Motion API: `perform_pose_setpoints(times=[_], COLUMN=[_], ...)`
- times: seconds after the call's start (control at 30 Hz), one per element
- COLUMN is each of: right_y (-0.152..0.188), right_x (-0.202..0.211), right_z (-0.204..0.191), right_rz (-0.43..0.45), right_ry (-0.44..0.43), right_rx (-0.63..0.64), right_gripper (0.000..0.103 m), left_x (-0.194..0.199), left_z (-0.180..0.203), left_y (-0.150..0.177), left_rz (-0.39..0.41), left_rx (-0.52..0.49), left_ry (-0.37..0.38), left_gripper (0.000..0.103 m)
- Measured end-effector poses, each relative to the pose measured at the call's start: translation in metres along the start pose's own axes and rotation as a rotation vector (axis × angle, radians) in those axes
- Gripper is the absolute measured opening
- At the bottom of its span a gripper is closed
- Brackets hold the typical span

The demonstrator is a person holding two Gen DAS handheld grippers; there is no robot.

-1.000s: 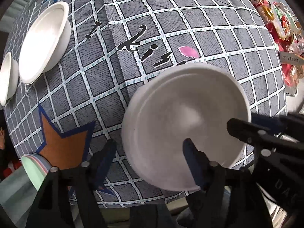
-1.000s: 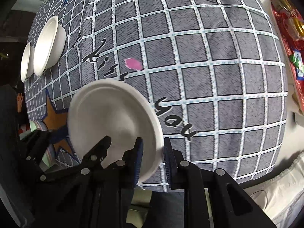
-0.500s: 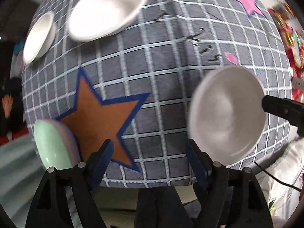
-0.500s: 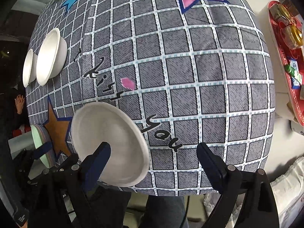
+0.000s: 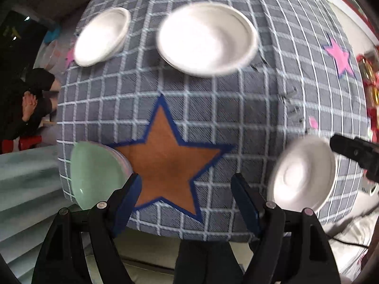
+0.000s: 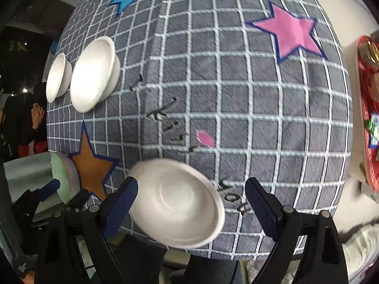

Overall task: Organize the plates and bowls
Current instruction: 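Grasp a white bowl with the left gripper while the right gripper grasps another bowl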

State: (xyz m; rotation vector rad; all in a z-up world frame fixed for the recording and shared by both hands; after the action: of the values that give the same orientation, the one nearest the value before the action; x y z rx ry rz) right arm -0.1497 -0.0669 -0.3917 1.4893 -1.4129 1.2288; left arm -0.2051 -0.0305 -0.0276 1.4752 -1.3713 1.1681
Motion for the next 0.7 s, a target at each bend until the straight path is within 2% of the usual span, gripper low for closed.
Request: perform_pose_setpoints(times=[0.23,0.37,0.53,0.7], right_y=[-0.039,-0.059,-0.082,-0.099], right_x=[0.009,0.003,-0.012,-0.024], right_z=[-0.023,-0.036,-0.050,-0.056], right_rz=[0.038,0.038,0.026,0.018], right_ry=[0.026,0.045,0.044,0.043], right_rx=[0.017,-0.007,-0.074,-0.142], right_gripper=[0.093,0.093,0.093,0.093], left_x=[-0.007,-0.022,-0.034,-0.042], left_z=[-0.039,-0.050,-0.050,-0.043], left_y=[-0.069,-0.110,-0.149,-0.177], left_rz=[0.065,0.066,0.104,0.137], left_rx=[0.001,-0.023,-0.117,-0.236], left_ry=[-0.003,0.006,-0.004,0.028], left_gripper=[0.081,0.081,0.081,0.081])
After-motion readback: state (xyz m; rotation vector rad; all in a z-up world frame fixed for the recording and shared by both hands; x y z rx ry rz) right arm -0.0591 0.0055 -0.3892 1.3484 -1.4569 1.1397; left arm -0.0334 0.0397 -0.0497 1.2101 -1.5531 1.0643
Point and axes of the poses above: each gripper's, at about its wrist camera, not at the fingertips, and x roughly against the way its jaws point, z to its right, y to its underside, the point moved 3 cm from there along -x, roughly the way its jaws point, and after that the axes turned 10 degrees about x, right-handed, at the moved point
